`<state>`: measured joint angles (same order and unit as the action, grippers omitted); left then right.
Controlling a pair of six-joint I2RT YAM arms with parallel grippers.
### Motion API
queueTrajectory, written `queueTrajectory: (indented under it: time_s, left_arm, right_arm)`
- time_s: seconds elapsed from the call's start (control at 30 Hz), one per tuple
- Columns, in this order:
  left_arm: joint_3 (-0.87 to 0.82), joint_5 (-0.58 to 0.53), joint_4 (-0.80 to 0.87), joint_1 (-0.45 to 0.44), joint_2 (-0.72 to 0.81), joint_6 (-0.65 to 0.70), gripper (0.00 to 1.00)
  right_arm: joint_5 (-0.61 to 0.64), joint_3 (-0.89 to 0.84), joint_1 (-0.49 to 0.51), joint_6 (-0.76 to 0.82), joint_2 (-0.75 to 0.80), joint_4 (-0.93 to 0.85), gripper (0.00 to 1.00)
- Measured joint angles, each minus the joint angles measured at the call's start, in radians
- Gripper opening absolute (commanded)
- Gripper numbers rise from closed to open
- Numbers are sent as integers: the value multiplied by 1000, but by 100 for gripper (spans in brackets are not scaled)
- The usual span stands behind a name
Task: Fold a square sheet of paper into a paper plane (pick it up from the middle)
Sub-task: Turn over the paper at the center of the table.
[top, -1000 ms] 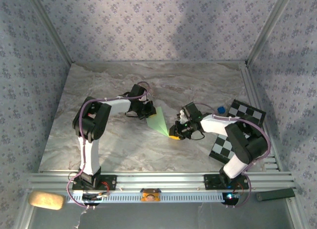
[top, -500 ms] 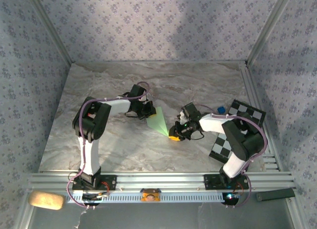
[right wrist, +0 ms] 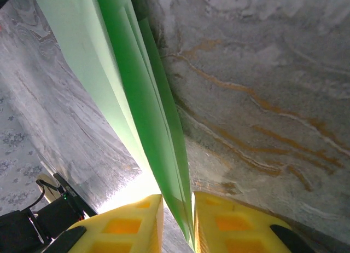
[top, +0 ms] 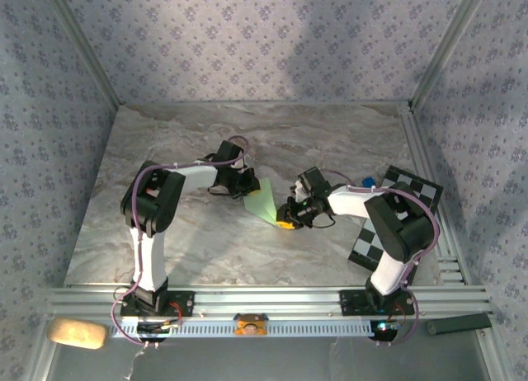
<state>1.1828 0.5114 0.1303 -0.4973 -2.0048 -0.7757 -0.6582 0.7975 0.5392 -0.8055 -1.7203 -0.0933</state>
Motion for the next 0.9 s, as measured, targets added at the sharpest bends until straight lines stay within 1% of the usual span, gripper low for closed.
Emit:
queueTrajectory:
  time_s: [0.27,0.4,0.5,0.57,0.7,0.8,0.9]
  left_arm:
    - [-2,2,-3,1,0,-3,3]
    - [-3,5,-5,2,0,-3,3]
    - [-5,8,-8,2,0,-3,5]
    - [-10,9,-14,2,3,-3,8]
    - [-28,7,-24,3,20,-12,18]
    - [-45,4,-24,3,45,-16,28]
    - [-72,-4,-23,3,97,-18,33]
  right_arm:
    - [-1,3,0,-11,-3,42,21]
    - [-9,8,0,-11,-11,59,17]
    - [-12,8,0,-11,-16,68,11]
    - [-12,8,-2,-10,-17,69,7]
    - [-12,8,-3,-8,-17,66,3]
    - [-7,8,-3,2,-17,63,2]
    - [9,8,-4,13,-10,43,2]
